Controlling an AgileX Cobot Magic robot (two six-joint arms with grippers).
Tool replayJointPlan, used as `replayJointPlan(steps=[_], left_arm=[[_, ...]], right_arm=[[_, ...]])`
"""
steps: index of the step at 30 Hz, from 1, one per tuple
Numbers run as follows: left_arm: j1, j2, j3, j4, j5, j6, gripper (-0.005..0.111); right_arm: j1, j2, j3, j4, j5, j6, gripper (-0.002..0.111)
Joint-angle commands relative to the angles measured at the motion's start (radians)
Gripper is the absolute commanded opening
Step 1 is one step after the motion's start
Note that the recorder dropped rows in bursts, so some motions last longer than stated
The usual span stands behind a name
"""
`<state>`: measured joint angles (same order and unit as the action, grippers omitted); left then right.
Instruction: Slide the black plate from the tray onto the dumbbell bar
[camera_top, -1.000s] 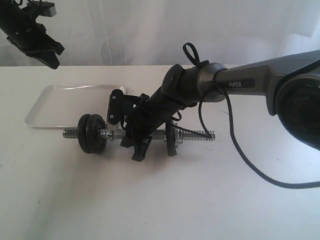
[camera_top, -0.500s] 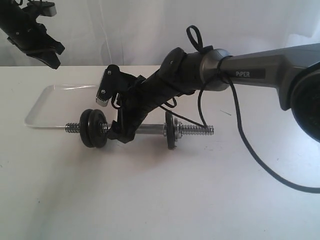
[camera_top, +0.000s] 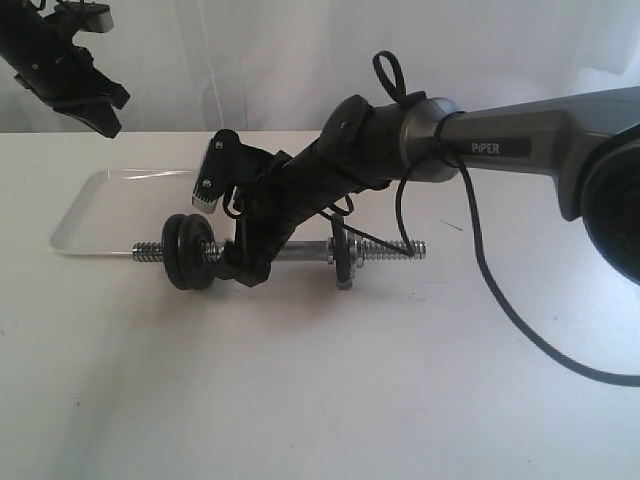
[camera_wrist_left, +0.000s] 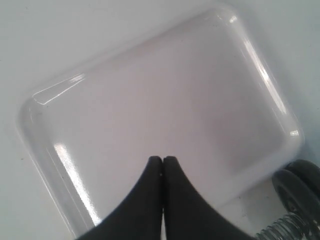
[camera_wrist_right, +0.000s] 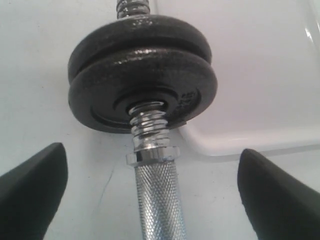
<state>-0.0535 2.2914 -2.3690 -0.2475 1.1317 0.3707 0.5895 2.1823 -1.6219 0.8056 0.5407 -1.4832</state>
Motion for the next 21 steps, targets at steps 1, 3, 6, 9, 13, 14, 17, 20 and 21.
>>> replayJointPlan(steps=[1,3,6,9,13,14,17,20,21], left_arm=[[0.005,-0.015,-0.003,-0.014,0.089,-0.008,0.000],[0.005,-0.015,-0.003,-0.014,0.089,-0.008,0.000],[0.007,-0.017,-0.003,-0.014,0.089,-0.008,0.000],[0.007,-0.017,-0.003,-0.014,0.089,-0.008,0.000],[0.007,-0.017,-0.003,-0.012,0.089,-0.020,0.000],[0.007,-0.017,-0.003,-0.010,0.089,-0.024,0.000],[0.007,-0.017,-0.003,-0.005,0.089,-0.036,0.000],[0.007,-0.017,-0.003,-0.006,0.089,-0.044,0.000],[0.007,-0.017,-0.003,-0.006,0.089,-0.047,0.000]], right_arm=[[0.001,-0.010,0.001,0.002,0.007,0.012,0.085],[0.001,-0.020,0.001,0.001,0.022,0.031,0.082],[0.001,-0.057,0.001,-0.023,0.027,0.098,0.070],[-0.002,-0.100,0.001,-0.084,0.027,0.177,0.040],[-0.029,-0.139,0.003,-0.172,0.037,0.334,0.001],[-0.043,-0.145,0.003,-0.188,0.037,0.401,0.001],[-0.095,-0.163,0.003,-0.279,0.041,0.565,0.000],[-0.153,-0.187,0.003,-0.429,0.075,0.750,0.000],[-0.171,-0.196,0.003,-0.475,0.094,0.800,0.000]])
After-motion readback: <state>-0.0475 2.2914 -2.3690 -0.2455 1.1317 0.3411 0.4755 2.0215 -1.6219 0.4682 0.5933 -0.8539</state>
